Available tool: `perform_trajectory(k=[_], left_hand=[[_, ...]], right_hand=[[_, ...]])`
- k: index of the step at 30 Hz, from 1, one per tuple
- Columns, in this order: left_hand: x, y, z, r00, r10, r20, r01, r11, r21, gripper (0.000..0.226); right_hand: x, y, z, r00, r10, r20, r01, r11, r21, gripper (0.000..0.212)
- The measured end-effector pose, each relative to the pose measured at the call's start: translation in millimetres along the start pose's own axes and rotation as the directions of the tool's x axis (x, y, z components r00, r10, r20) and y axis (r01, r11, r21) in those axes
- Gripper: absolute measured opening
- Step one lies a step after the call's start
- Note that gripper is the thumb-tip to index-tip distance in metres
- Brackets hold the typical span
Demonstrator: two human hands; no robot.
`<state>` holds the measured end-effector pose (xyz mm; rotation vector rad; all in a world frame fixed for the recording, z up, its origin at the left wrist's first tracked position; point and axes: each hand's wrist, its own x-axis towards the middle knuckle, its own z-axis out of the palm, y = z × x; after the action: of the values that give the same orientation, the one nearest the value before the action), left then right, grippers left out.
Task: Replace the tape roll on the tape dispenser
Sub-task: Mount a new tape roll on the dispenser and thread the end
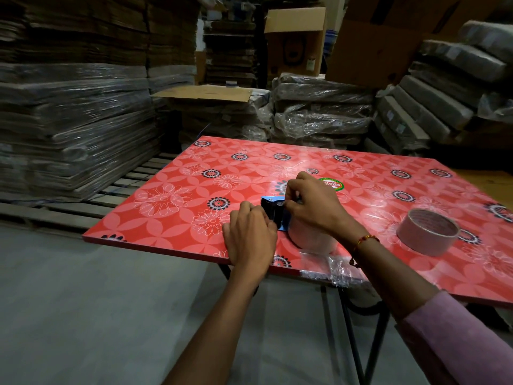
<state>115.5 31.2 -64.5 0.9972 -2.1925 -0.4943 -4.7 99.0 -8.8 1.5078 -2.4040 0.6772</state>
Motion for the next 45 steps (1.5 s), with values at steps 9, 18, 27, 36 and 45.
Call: perform_trajectory(k=[9,18,27,36,45], left_hand=[[4,3,5,1.0,0.027,-0.006,-0.027,0.997,0.073,0.011],[12,3,-3,0.997,0.032,0.072,-0.034,0.999,0.031,0.013],[13,-3,0,0.992,0.071,0.105,-0.073,0.997,0.021,0.011],[9,-5,2,0.991,0.089,0.099,-0.091,0.996,0.015,0.011],[4,-9,-2,0.996,0.079,0.028,-0.074,0.988,-0.139,0.01]], right_hand=[[0,3,2,1.0,0.005,0.025,-0.007,0.996,0.091,0.006],[0,-2,7,0.958,0.029,0.285,-0.027,1.0,-0.011,0.07],[13,-14,15,0.957,0.064,0.282,0.016,0.962,-0.273,0.035],[19,-12,4,0.909,-0.03,0.416,0.125,0.971,-0.204,0.059],[-5,9,-24,0.993,0.021,0.113,-0.035,0.992,0.121,0.026]])
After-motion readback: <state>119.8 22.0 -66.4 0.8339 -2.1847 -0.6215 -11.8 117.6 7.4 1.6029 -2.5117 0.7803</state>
